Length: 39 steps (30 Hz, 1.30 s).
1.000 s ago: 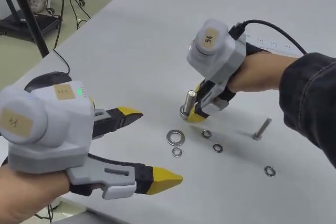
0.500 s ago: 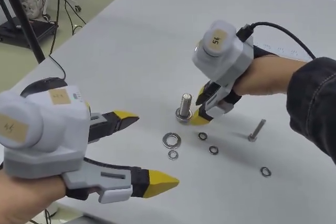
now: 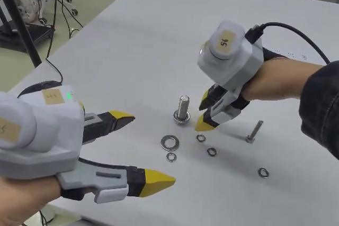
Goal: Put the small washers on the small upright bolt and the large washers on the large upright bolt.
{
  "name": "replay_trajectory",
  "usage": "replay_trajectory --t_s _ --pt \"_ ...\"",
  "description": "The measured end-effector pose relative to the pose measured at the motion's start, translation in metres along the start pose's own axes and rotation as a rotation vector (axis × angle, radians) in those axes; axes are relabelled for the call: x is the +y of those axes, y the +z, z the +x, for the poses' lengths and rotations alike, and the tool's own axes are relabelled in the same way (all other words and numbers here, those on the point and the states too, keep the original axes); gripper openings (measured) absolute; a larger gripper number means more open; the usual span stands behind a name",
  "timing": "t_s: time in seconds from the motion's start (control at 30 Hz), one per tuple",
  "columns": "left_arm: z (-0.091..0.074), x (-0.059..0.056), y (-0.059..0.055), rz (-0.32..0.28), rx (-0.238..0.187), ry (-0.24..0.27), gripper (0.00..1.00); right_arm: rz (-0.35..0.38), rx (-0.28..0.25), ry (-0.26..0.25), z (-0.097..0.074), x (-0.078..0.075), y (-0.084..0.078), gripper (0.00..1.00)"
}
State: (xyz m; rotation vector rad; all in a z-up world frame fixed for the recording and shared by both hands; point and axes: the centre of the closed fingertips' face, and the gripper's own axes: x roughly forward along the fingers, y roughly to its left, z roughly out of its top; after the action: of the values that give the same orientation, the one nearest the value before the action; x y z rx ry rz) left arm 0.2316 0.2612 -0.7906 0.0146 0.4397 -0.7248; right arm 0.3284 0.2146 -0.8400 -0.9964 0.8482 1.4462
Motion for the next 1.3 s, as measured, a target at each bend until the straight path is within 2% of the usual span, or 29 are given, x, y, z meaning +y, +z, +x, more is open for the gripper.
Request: replay_trajectory --t_s 0.3,0.67,1.0,1.3 --pt "-0.003 0.000 0.001 0.004 -0.008 0.007 0.81 -0.018 -0.001 0.021 -0.007 0.016 0.004 0.32" --pt "-0.005 0.001 0.002 0.006 -0.016 0.013 0.81 -0.084 0.019 0.052 0.009 0.034 0.017 0.31" --pt "-0.007 0.001 0.002 0.004 -0.016 0.017 0.81 -0.117 0.047 0.073 0.033 0.032 0.019 0.30" --pt "-0.007 0.001 0.000 -0.001 -0.016 0.020 0.80 -0.132 0.069 0.071 0.043 0.030 0.017 0.30"
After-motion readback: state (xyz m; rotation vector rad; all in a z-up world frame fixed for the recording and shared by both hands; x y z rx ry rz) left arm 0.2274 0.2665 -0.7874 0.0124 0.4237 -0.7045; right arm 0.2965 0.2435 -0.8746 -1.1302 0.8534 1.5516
